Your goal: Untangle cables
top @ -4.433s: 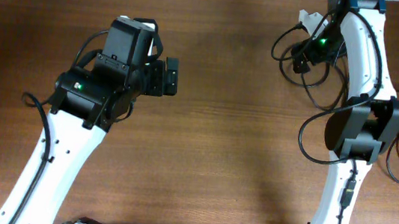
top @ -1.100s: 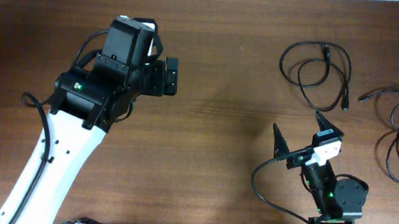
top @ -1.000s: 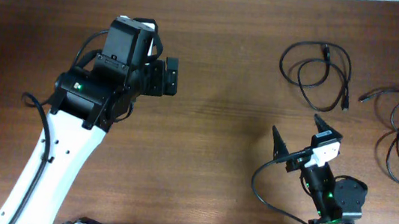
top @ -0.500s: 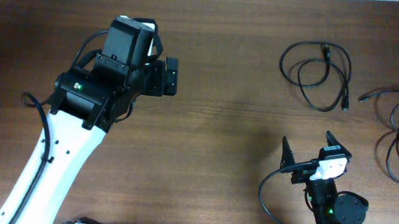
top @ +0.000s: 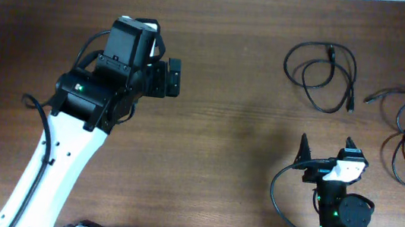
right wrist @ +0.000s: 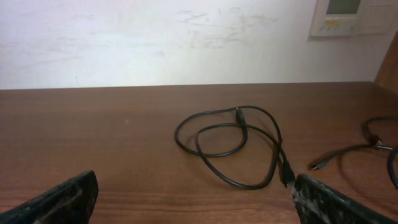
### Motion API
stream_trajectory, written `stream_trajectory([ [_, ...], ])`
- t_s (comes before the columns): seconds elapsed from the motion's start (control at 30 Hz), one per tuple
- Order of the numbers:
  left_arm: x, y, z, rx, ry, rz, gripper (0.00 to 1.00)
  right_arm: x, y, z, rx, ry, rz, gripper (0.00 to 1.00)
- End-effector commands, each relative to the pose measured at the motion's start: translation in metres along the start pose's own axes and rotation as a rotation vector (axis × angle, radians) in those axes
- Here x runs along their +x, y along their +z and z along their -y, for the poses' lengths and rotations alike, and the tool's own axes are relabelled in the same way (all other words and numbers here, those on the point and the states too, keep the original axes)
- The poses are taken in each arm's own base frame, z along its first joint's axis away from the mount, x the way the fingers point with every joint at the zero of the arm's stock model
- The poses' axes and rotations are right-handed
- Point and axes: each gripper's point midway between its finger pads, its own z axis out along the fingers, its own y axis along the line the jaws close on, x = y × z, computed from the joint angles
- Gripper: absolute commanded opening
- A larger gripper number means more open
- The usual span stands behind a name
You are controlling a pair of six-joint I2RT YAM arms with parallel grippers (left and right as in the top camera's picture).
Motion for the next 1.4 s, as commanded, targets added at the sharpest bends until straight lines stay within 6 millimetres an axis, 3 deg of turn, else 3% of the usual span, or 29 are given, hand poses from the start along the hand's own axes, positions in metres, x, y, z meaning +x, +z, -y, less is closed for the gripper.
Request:
stream_trajectory([
  [0.0,-0.004,-0.007,0.0,0.005,0.008,0.022,0.99,0.001,0.0,0.004,0.027,0.015,0.003,0.99],
  [0.97,0.002,-0.006,-0.002,-0.002,0.011,-0.001,0.99,0.001,0.0,0.004,0.027,0.015,0.001,0.99],
  [1.2,0.023,0.022,-0.011,-0.041,0.014,-0.013,0.99,0.001,0.0,0.004,0.027,0.015,0.001,0.99],
  [1.37,0.048,0.064,-0.012,-0.007,0.001,0.082,0.99,0.001,0.0,0.004,0.027,0.015,0.001,0.99],
])
